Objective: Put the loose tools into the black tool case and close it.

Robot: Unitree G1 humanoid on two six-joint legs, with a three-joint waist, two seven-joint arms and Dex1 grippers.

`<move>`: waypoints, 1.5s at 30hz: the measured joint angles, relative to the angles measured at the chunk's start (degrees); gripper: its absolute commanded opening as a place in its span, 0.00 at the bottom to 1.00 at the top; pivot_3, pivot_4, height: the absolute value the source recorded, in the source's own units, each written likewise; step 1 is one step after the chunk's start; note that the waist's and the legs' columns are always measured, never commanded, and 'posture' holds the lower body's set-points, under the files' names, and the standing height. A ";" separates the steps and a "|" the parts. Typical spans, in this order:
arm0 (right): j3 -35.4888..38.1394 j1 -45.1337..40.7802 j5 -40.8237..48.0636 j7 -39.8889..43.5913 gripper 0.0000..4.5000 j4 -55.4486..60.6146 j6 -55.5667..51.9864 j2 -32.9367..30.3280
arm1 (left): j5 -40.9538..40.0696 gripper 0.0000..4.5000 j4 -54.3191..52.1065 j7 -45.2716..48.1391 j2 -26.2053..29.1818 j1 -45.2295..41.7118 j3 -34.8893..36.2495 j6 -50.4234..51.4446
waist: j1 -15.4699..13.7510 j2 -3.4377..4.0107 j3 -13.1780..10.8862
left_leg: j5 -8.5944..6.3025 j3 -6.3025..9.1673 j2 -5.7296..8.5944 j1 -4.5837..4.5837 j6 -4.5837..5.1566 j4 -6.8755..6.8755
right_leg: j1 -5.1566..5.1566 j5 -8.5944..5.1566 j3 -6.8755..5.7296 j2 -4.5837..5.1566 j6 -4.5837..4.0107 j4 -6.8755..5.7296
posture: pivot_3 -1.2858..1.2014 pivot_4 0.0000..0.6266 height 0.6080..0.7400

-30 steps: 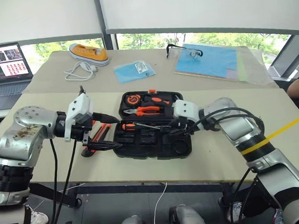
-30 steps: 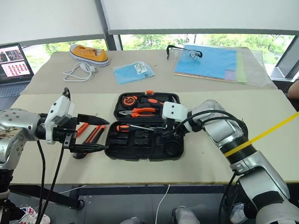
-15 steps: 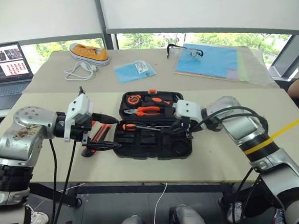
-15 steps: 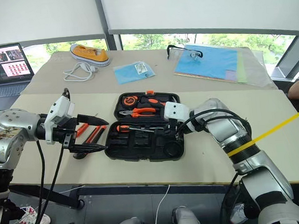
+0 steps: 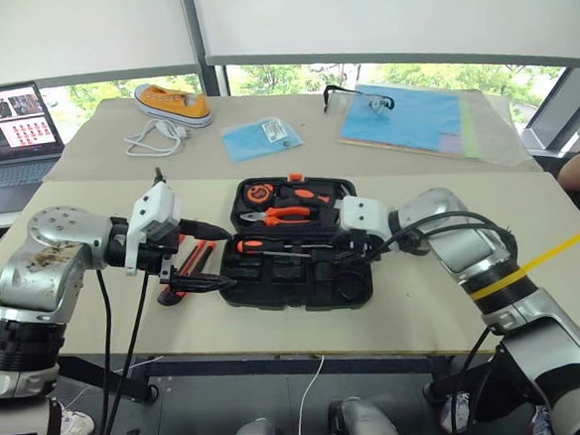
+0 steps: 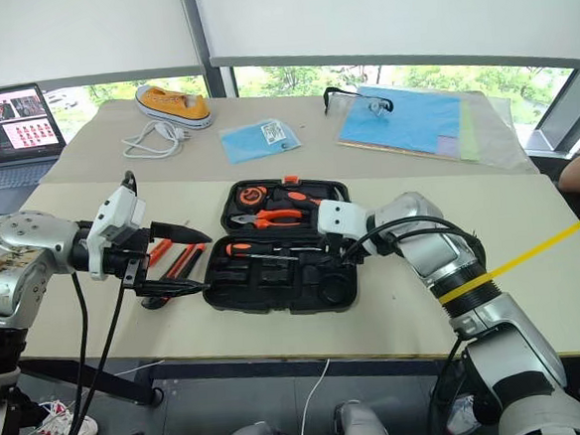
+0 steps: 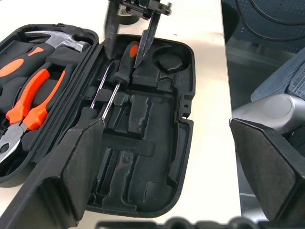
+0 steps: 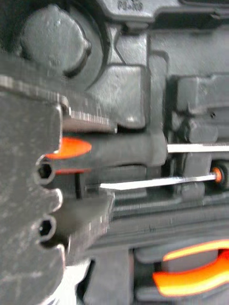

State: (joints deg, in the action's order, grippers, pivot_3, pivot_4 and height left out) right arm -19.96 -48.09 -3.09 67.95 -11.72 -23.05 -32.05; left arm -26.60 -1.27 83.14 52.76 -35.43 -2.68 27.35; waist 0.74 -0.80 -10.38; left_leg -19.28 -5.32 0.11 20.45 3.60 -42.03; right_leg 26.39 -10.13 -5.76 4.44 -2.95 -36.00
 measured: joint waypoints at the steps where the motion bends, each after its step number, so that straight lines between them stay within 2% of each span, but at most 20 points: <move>1: 0.25 0.00 0.43 -0.05 0.70 0.57 -0.90 0.70 | 0.02 1.00 0.02 0.00 -0.06 -0.08 -0.04 0.00 | 0.09 0.00 0.00 | 0.00 0.00 0.00 0.00 -0.01 0.00 | 0.00 0.00 0.00 0.00 -0.01 -0.01 | 0.52 0.24 0.84; 2: 0.37 0.00 1.30 -0.19 0.60 1.11 -1.95 1.46 | 0.04 1.00 0.04 0.00 -0.34 -0.31 -0.11 -0.01 | 0.16 0.00 0.00 | 0.01 0.00 -0.01 -0.01 -0.01 0.01 | 0.00 -0.01 0.00 0.00 -0.02 -0.03 | 0.52 0.24 0.84; 6: 0.47 -0.02 2.23 -1.35 0.33 1.54 -4.40 3.12 | 0.34 1.00 0.16 -0.01 -0.67 -0.61 -0.67 -0.11 | 0.11 0.00 0.00 | 0.01 0.00 0.01 -0.02 -0.03 0.00 | 0.00 -0.01 0.00 0.00 -0.02 -0.06 | 0.52 0.24 0.84; 9: 0.43 0.01 2.21 -2.82 0.07 1.36 -4.86 4.03 | 0.65 1.00 0.72 -0.04 -0.80 -0.61 -0.67 -0.15 | 0.11 0.00 0.00 | 0.01 0.00 0.01 -0.02 -0.03 0.01 | 0.00 -0.01 0.00 0.00 -0.02 -0.06 | 0.52 0.24 0.84; 10: 0.39 0.03 2.21 -3.15 0.03 1.23 -4.86 4.33 | 0.70 1.00 0.83 -0.05 -0.89 -0.61 -0.67 -0.19 | 0.11 0.00 0.00 | 0.01 0.00 0.01 -0.02 -0.03 0.01 | 0.00 -0.01 0.00 0.00 -0.02 -0.05 | 0.52 0.24 0.84; 16: -0.28 1.17 1.64 -5.16 0.01 0.69 -4.44 5.28 | 0.80 1.00 1.05 -0.07 -1.14 -0.61 -0.68 -0.84 | 0.10 0.00 0.00 | 0.01 0.00 0.01 -0.02 -0.03 0.02 | 0.00 -0.01 0.00 0.00 -0.02 -0.04 | 0.52 0.24 0.84; 19: -3.84 1.44 -1.92 -6.03 0.01 0.97 0.28 4.13 | 0.80 1.00 1.04 -0.32 -1.49 -0.60 -0.77 -0.90 | 0.04 0.00 0.01 | 0.01 -0.01 0.02 -0.16 -0.03 0.04 | -0.08 -0.05 0.02 0.01 -0.01 -0.08 | 0.52 0.24 0.84; 25: -4.84 3.00 -3.44 -6.70 0.01 2.87 1.74 3.58 | 1.28 1.00 1.14 -0.55 -1.62 -0.59 -0.78 -1.00 | -0.20 -0.21 0.17 | 0.01 0.01 0.02 -0.22 -0.03 0.02 | -0.17 -0.06 0.02 0.05 0.01 -0.08 | 0.52 0.24 0.84; 28: -3.14 3.60 -2.55 -7.91 0.01 2.74 1.44 4.89 | 1.77 1.00 1.14 -1.28 -1.76 -0.32 -0.77 -1.02 | -0.07 -0.26 0.20 | 0.04 0.00 0.01 -0.22 -0.07 0.02 | -0.16 -0.06 0.04 0.04 0.01 -0.07 | 0.52 0.24 0.84; 32: 4.30 7.02 4.79 -9.54 0.01 7.46 -6.28 6.90 | 1.45 1.00 -0.47 -5.86 -2.20 3.62 1.93 0.87 | -0.02 -0.19 0.13 | 0.06 0.01 -0.02 -0.12 -0.12 0.07 | -0.01 -0.03 0.08 0.04 -0.05 -0.10 | 0.52 0.24 0.84; 35: 12.71 8.36 12.46 -10.24 0.17 17.35 -14.93 5.80 | 0.30 1.00 -2.75 -11.66 -2.46 9.56 6.23 4.26 | 0.03 -0.17 0.11 | 0.06 0.04 -0.04 -0.09 -0.12 0.21 | 0.07 -0.02 0.07 0.05 -0.08 -0.08 | 0.52 0.24 0.84; 38: 19.33 11.65 20.96 -10.21 0.41 29.33 -23.22 2.72 | -0.96 1.00 -7.76 -17.55 -2.54 18.11 13.51 7.33 | -0.02 -0.17 0.12 | 0.02 0.11 -0.05 -0.19 -0.17 0.42 | 0.03 -0.04 0.05 0.05 -0.11 0.01 | 0.52 0.24 0.84; 41: 22.77 17.04 27.80 -9.09 0.63 36.93 -28.55 -1.14 | -1.78 1.00 -10.88 -22.30 -2.53 28.45 22.36 10.31 | 0.03 -0.17 0.11 | -0.01 0.12 -0.04 -0.19 -0.20 0.56 | 0.06 -0.06 0.05 0.05 -0.12 0.11 | 0.52 0.24 0.84; 42: 23.58 18.07 29.53 -9.16 0.73 38.52 -29.83 -1.97 | -1.74 1.00 -11.50 -23.67 -2.53 31.83 25.34 10.81 | 0.09 -0.17 0.10 | -0.02 0.11 -0.05 -0.19 -0.21 0.56 | 0.08 -0.06 0.05 0.05 -0.12 0.12 | 0.52 0.24 0.84; 45: 25.85 18.79 33.89 -9.94 0.94 41.56 -31.94 -3.40 | -1.29 1.00 -12.64 -26.46 -2.54 40.16 32.01 11.79 | -0.03 -0.16 0.10 | -0.03 0.11 -0.06 -0.25 -0.25 0.54 | 0.03 -0.09 0.07 0.10 -0.07 0.09 | 0.52 0.24 0.84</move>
State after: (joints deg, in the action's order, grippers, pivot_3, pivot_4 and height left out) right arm 5.89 -29.29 30.80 58.01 29.84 -55.00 -35.45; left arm -27.89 -13.91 56.68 50.22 4.73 29.34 39.14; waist 0.71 -0.96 -10.29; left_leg -19.32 -5.21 0.05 20.19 3.35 -41.49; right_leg 26.43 -10.22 -5.69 4.54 -3.02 -35.91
